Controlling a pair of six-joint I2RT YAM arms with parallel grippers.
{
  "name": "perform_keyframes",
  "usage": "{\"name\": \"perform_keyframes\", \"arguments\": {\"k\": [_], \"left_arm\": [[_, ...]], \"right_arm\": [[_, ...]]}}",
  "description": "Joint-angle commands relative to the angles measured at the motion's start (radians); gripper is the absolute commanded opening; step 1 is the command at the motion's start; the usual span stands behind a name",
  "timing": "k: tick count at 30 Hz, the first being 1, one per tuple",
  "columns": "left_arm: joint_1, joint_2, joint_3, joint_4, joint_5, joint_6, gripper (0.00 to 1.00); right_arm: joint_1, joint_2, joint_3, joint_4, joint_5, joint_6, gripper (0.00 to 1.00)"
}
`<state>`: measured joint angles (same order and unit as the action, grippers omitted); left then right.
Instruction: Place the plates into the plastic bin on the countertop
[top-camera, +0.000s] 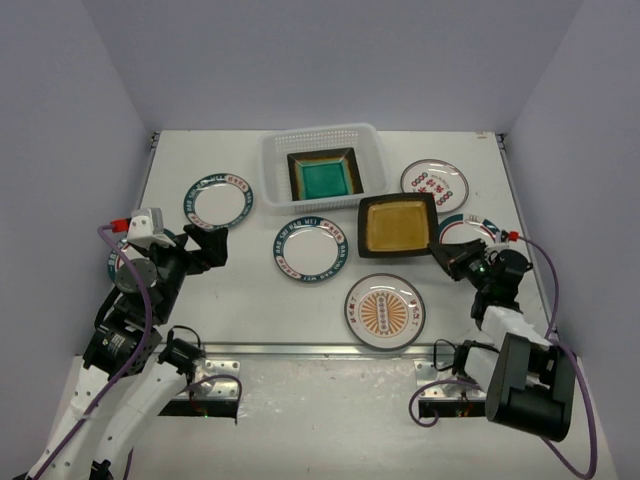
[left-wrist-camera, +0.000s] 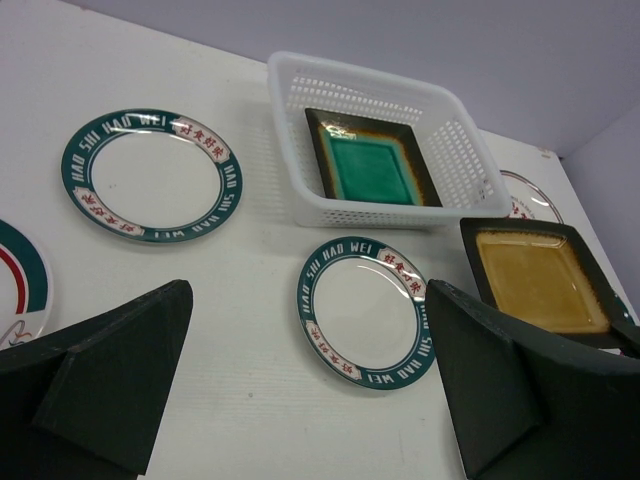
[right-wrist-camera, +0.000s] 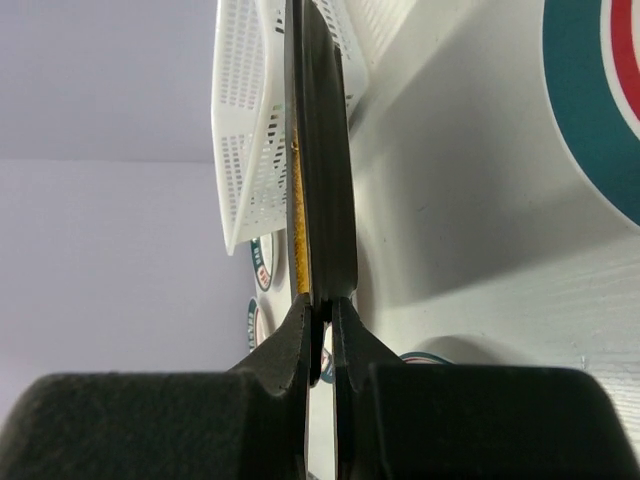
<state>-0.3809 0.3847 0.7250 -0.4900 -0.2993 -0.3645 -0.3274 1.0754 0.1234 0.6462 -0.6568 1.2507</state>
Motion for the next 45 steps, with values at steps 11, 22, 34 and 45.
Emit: {"name": "perform_keyframes", "arguments": {"k": [11,22,34,45], "left_arm": [[-0.012,-0.005,0.001,0.037,-0.013,0.003,1.0],[-0.012,-0.007,0.001,0.037,-0.015,0.002,1.0],[-0.012,-0.002,0.001,0.035,-0.023,0.001,1.0],[-0.012,0.006,0.001,0.035,-0.026,0.001,1.0]], "right_arm": [[-0.059,-0.268,0.216,-0.297,-0.054,-0.058,0.0],[-0.059,-0.282,0.341,-0.428,-0.058,-0.089,0.0],[-0.059,-0.123,0.303,-0.206,-0.109,0.06,0.0],[-0.058,-0.075,0.405,-0.182,-0.111,0.123,0.0]]}}
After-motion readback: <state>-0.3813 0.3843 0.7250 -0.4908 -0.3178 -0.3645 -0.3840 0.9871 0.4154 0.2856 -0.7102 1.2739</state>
